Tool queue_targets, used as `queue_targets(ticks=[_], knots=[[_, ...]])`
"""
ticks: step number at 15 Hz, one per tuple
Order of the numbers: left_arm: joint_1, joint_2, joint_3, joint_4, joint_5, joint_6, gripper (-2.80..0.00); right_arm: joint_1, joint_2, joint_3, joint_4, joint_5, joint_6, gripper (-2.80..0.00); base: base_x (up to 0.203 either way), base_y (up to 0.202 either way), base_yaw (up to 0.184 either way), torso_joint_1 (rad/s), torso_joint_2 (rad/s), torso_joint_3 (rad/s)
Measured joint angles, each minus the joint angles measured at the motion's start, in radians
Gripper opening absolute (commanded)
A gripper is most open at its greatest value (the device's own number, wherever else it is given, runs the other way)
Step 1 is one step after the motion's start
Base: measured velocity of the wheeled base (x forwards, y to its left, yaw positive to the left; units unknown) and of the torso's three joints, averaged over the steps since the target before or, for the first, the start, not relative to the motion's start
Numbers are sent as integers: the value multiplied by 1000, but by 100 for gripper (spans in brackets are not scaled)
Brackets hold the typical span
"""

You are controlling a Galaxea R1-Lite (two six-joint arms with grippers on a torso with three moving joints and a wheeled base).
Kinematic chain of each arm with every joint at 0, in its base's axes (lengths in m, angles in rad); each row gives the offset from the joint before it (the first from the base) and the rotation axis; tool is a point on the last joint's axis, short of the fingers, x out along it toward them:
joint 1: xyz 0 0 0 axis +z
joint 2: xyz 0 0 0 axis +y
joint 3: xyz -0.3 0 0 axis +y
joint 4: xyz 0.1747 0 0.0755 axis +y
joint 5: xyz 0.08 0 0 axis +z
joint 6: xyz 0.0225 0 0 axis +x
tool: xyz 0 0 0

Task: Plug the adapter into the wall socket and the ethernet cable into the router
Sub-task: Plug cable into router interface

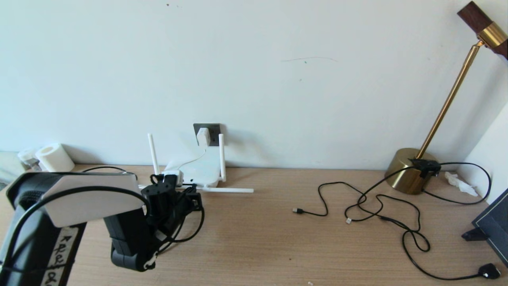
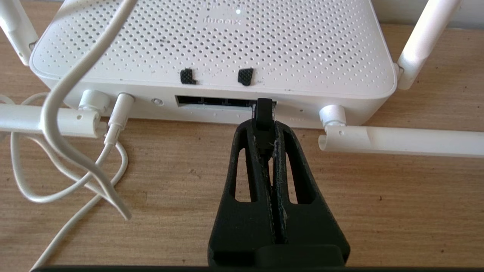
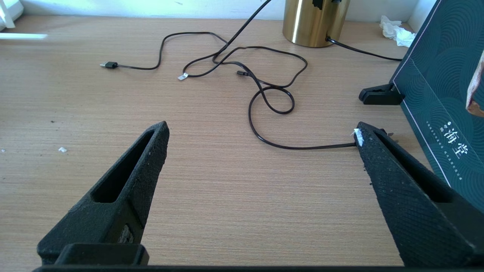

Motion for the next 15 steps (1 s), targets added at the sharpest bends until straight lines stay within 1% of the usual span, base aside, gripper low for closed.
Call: queue_targets(ticks=[15], knots=[[0,10,-26,1,2,-1,-280,0,0,0,0,0,0,0,0,0,0,0,0,0]])
